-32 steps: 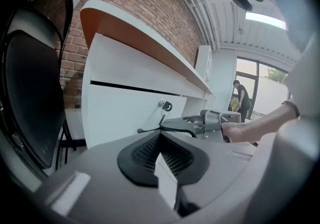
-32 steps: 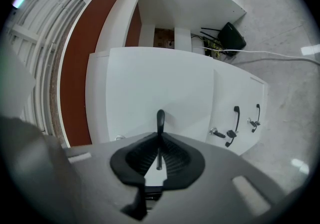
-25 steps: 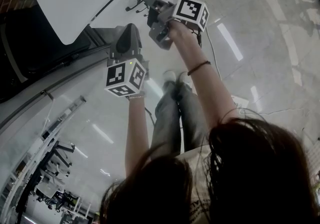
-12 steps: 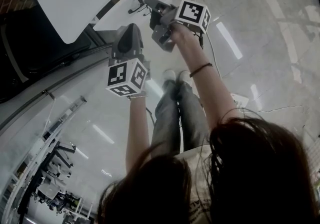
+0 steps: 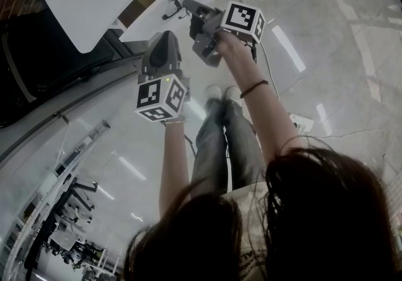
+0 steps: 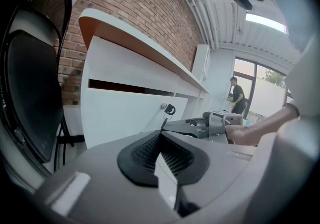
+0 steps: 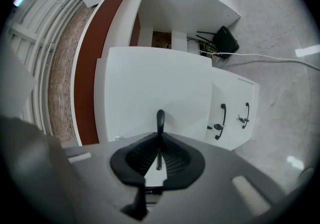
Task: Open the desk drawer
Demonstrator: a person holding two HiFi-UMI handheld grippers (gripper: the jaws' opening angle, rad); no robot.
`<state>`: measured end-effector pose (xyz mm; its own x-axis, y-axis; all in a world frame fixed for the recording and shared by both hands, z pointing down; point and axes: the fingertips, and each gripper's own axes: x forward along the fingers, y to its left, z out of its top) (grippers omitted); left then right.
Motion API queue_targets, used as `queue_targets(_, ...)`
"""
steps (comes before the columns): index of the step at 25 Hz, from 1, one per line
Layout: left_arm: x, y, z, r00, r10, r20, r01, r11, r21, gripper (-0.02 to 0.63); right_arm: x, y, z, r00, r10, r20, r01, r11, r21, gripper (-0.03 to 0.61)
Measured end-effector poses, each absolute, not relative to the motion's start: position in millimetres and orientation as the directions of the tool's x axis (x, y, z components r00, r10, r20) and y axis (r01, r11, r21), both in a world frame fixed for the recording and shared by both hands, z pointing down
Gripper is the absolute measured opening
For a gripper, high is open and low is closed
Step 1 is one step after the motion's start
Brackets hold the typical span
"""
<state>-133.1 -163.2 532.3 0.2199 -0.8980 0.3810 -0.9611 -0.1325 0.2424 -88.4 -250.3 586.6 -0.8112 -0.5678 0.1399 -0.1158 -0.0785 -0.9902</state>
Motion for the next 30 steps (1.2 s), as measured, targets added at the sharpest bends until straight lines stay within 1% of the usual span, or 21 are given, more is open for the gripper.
queue_targets(30,-116,-147,528,0.218,-0.898,0.381,-0.962,-0.131,0.241,-0.002,-73,-229,587,-0.816,-0.562,0.135,-0.105,-0.084,-0.991,0.021)
